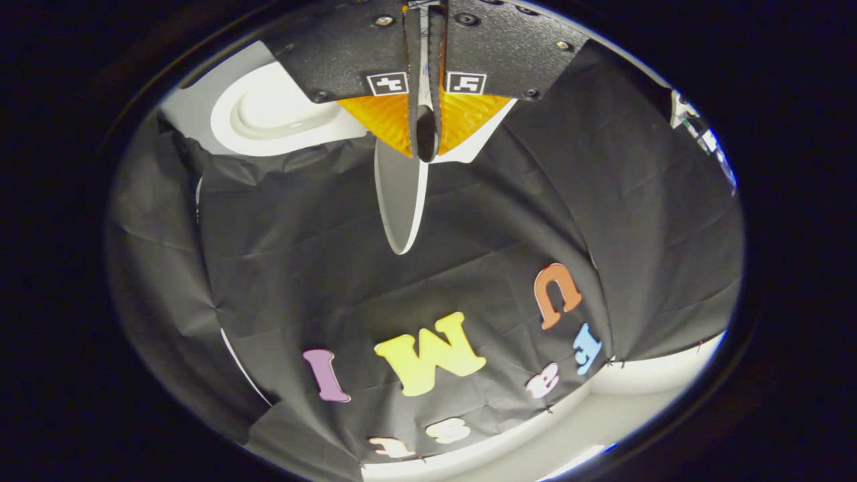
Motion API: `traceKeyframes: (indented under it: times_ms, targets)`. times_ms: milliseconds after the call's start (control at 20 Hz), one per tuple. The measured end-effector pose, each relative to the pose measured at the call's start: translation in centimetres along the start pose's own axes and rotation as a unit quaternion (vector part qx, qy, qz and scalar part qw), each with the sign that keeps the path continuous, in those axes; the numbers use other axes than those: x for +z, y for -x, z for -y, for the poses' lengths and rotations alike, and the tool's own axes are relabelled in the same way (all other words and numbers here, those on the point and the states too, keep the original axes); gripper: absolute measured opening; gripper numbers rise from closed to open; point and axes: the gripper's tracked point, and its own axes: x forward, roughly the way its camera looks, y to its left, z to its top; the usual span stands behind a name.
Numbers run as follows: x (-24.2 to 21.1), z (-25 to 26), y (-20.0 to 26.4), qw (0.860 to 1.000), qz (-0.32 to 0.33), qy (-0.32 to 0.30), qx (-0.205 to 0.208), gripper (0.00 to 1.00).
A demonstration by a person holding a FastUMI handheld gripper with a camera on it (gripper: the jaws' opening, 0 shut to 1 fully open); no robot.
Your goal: Open the toilet lid.
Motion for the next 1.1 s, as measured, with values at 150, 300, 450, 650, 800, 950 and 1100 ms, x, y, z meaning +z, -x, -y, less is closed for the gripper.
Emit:
traceKeyframes:
  times_ms: [150, 300, 450, 650, 800, 950, 1100]
  targets:
    - [-0.3, -1.6, -0.7, 1.000, -0.002, 0.012, 0.002, 0.08]
    - [-0.6, -2.8, -1.0, 1.000, -0.005, 0.017, 0.005, 0.08]
    - [-1.1, -4.3, -1.6, 1.000, -0.011, 0.023, 0.011, 0.08]
    - [-1.5, -6.2, -2.4, 0.999, -0.018, 0.034, 0.011, 0.08]
    - [-2.1, -7.9, -3.0, 0.998, -0.026, 0.056, 0.016, 0.08]
    - [-2.7, -9.1, -3.4, 0.996, -0.031, 0.086, 0.020, 0.08]
    - [-3.0, -9.8, -3.6, 0.991, -0.026, 0.132, 0.014, 0.08]
